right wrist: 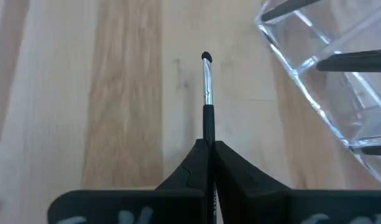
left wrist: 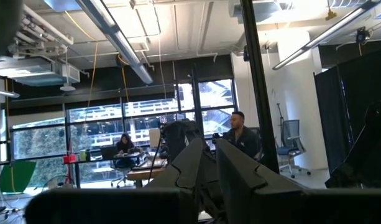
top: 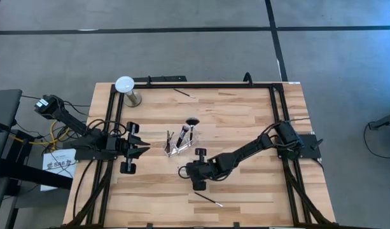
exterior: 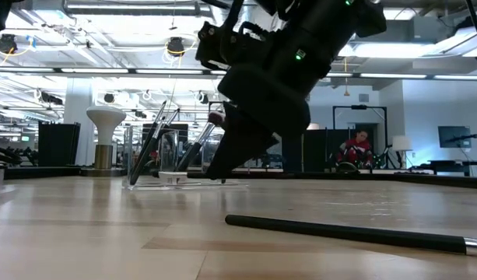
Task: Put items in baskets/containers
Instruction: Put the black eyeshadow brush into the left section of the transparent organizer
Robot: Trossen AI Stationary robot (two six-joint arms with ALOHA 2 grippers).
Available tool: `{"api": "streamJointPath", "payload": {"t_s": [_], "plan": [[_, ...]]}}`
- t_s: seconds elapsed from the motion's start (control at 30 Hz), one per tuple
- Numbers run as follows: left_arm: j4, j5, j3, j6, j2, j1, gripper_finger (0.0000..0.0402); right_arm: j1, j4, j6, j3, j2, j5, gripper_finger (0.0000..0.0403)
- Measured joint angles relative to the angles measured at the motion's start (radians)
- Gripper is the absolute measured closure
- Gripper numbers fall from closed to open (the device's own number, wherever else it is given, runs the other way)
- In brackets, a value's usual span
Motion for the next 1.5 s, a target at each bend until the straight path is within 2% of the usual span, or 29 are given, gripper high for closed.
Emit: {"api": "streamJointPath", "payload": {"t_s": [0.33, 0.5, 0.67, 0.9, 1.03, 1.23, 1.4, 1.5], "plan": [[-0.049, 0.000, 0.000, 0.042, 0.003, 0.000, 0.0356, 0.036, -0.016, 0.000, 0.002, -0.093, 0.104, 0.0401], [-0.073, 0.000, 0.000, 0.033, 0.003, 0.000, 0.0356, 0.084, -0.010, -0.007, -0.032, -0.150, 0.220, 0.0401], [-0.077, 0.001, 0.000, -0.002, 0.003, 0.000, 0.0359, 0.119, 0.024, 0.024, -0.125, -0.236, 0.335, 0.0401], [-0.079, 0.004, 0.000, -0.012, 0.019, 0.008, 0.0367, 0.150, 0.059, 0.132, -0.304, -0.384, 0.433, 0.0401], [-0.076, 0.038, 0.000, -0.069, 0.044, 0.061, 0.0368, 0.185, 0.140, 0.159, -0.422, -0.469, 0.502, 0.0401], [-0.081, 0.228, 0.013, -0.231, 0.131, 0.204, 0.0368, 0.235, 0.334, 0.144, -0.572, -0.574, 0.617, 0.0401], [-0.081, 0.328, 0.063, -0.275, 0.266, 0.283, 0.0368, 0.260, 0.606, 0.031, -0.680, -0.618, 0.654, 0.0400], [-0.081, 0.359, 0.099, -0.243, 0.352, 0.302, 0.0368, 0.261, 0.802, -0.061, -0.740, -0.620, 0.648, 0.0400]]}}
